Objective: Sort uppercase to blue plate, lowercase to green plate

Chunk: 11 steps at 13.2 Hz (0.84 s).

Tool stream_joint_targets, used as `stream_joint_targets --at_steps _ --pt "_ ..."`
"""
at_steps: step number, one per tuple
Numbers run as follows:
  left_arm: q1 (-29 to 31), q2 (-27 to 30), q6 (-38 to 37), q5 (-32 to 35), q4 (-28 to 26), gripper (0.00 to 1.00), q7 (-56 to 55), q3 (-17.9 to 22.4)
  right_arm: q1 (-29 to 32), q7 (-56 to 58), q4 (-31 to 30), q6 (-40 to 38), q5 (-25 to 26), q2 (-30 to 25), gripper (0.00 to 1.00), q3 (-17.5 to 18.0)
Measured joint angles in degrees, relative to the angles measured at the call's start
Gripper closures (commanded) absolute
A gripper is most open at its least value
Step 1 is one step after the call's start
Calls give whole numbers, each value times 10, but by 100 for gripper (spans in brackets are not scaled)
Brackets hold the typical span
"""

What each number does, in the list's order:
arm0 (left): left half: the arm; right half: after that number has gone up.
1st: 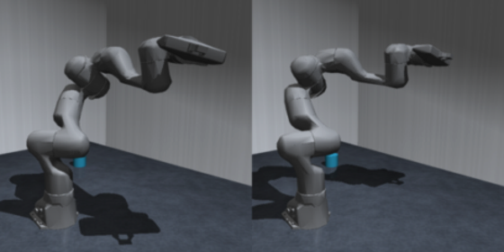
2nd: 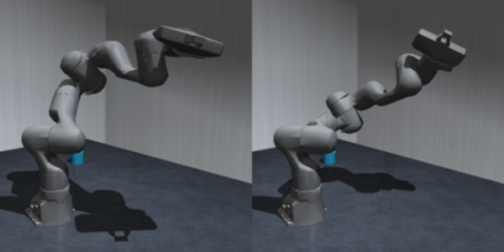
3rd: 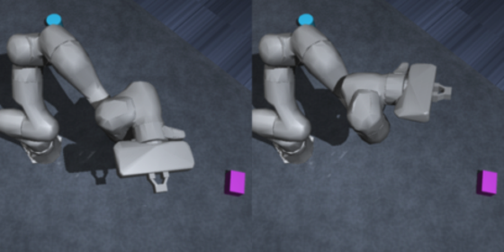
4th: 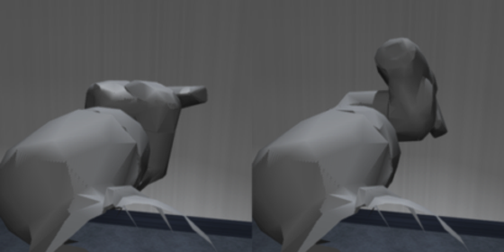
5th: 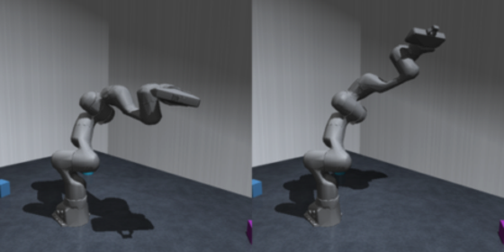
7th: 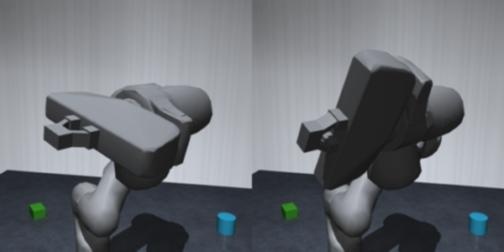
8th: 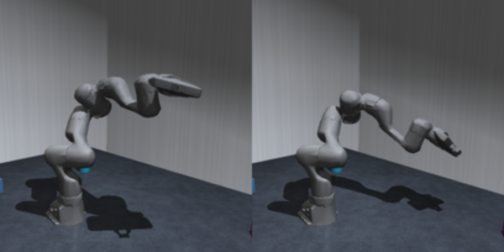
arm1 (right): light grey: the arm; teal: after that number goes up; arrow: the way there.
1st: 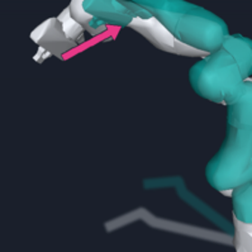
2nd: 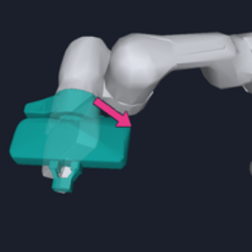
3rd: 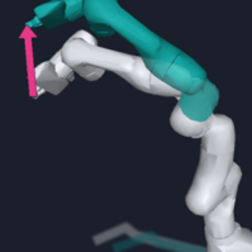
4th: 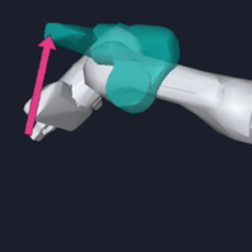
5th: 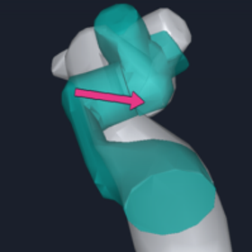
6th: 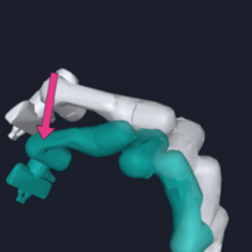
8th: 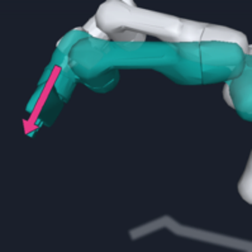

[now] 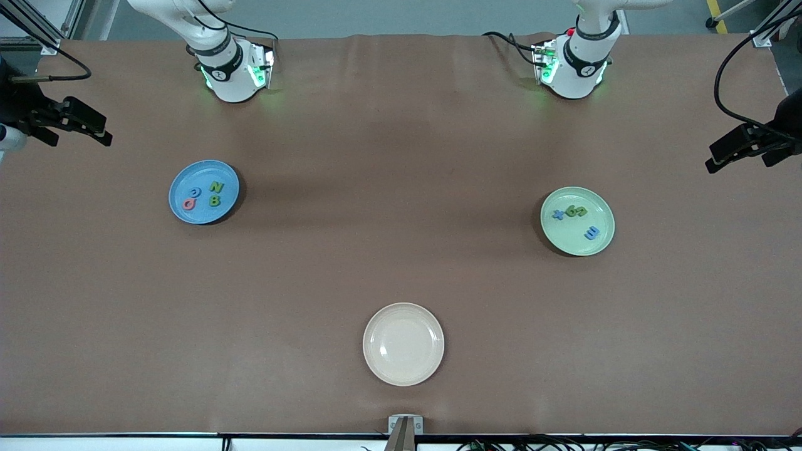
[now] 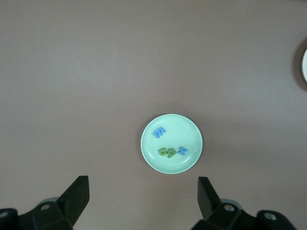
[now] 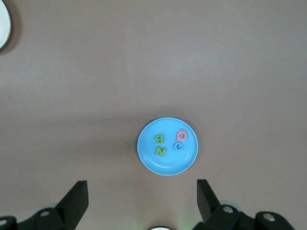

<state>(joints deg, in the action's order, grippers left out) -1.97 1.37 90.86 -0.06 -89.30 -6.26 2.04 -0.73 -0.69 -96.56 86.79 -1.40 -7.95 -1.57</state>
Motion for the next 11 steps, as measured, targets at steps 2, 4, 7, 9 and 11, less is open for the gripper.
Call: stream_joint_targets --at_steps 2,4,7,9,11 --pt "-1 0 0 0 5 1 0 -1 0 0 4 0 0 0 0 0" --pt "-2 0 0 0 5 0 0 -2 0 0 8 0 0 2 0 0" --pt "-3 0 0 0 5 0 0 -3 0 0 16 1 0 12 0 0" --pt "-5 0 0 0 5 0 0 -4 0 8 16 1 1 16 0 0" --pt "-5 0 0 0 4 0 0 -4 1 14 16 0 2 18 0 0"
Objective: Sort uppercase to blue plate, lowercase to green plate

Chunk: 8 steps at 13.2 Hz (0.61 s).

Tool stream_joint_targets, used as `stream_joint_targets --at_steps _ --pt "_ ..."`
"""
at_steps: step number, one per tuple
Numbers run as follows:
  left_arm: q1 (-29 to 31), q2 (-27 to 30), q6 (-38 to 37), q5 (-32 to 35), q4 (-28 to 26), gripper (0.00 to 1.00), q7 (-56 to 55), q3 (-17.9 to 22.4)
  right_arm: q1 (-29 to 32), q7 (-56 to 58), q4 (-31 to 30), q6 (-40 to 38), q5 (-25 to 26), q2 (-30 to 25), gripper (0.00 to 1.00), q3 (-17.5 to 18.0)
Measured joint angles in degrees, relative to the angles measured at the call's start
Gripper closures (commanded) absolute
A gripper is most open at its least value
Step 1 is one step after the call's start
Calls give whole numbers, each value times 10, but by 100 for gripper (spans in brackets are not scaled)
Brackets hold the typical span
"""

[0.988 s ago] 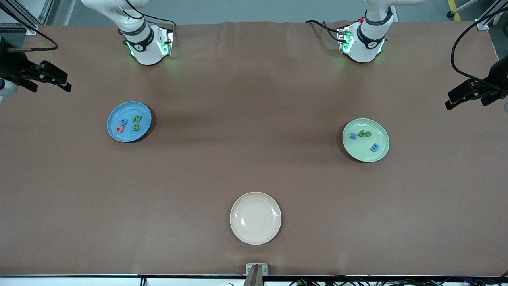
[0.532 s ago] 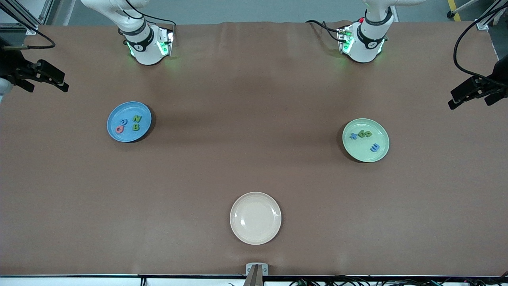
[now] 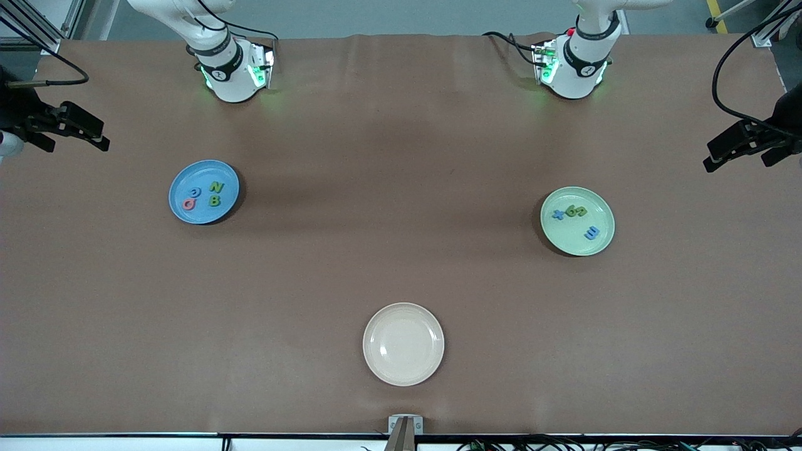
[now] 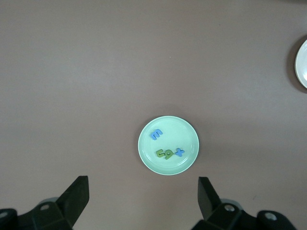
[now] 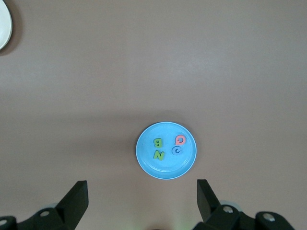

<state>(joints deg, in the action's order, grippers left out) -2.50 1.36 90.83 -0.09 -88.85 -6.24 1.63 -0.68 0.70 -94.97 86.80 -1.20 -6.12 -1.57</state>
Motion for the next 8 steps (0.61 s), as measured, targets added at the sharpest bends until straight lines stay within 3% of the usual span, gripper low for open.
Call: stream_joint_targets --at_steps 8 --pt "2 0 0 -11 0 0 0 1 0 0 0 -7 0 1 0 0"
